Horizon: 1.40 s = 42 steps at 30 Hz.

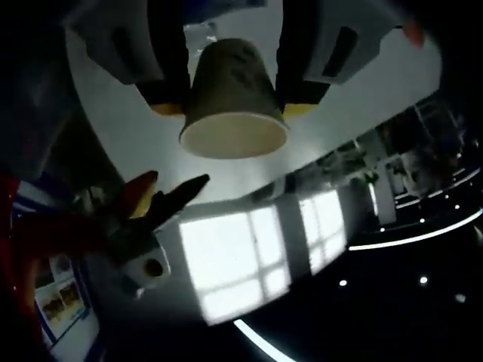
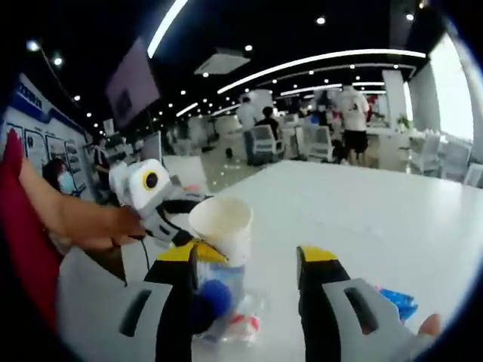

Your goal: Arrange the tabletop items into an orderly group along one side of the table until the central work area is clear of visible clutter.

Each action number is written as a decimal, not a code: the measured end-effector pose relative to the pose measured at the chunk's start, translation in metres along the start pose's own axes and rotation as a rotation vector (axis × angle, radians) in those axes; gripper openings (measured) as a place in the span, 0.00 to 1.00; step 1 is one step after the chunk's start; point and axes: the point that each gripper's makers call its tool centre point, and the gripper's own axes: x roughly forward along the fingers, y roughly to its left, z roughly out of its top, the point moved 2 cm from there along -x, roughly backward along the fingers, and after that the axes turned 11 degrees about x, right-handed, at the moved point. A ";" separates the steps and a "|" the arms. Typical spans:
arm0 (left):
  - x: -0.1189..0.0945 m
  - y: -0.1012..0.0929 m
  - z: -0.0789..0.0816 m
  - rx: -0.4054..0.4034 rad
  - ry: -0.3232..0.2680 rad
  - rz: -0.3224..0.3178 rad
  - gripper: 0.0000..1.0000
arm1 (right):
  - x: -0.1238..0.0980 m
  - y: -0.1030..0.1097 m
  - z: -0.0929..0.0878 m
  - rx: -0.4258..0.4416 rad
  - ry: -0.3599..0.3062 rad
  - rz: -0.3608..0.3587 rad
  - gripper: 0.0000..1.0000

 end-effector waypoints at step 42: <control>-0.087 0.083 -0.132 -0.235 0.103 0.393 0.41 | 0.016 0.006 -0.031 -0.095 -0.067 0.032 0.97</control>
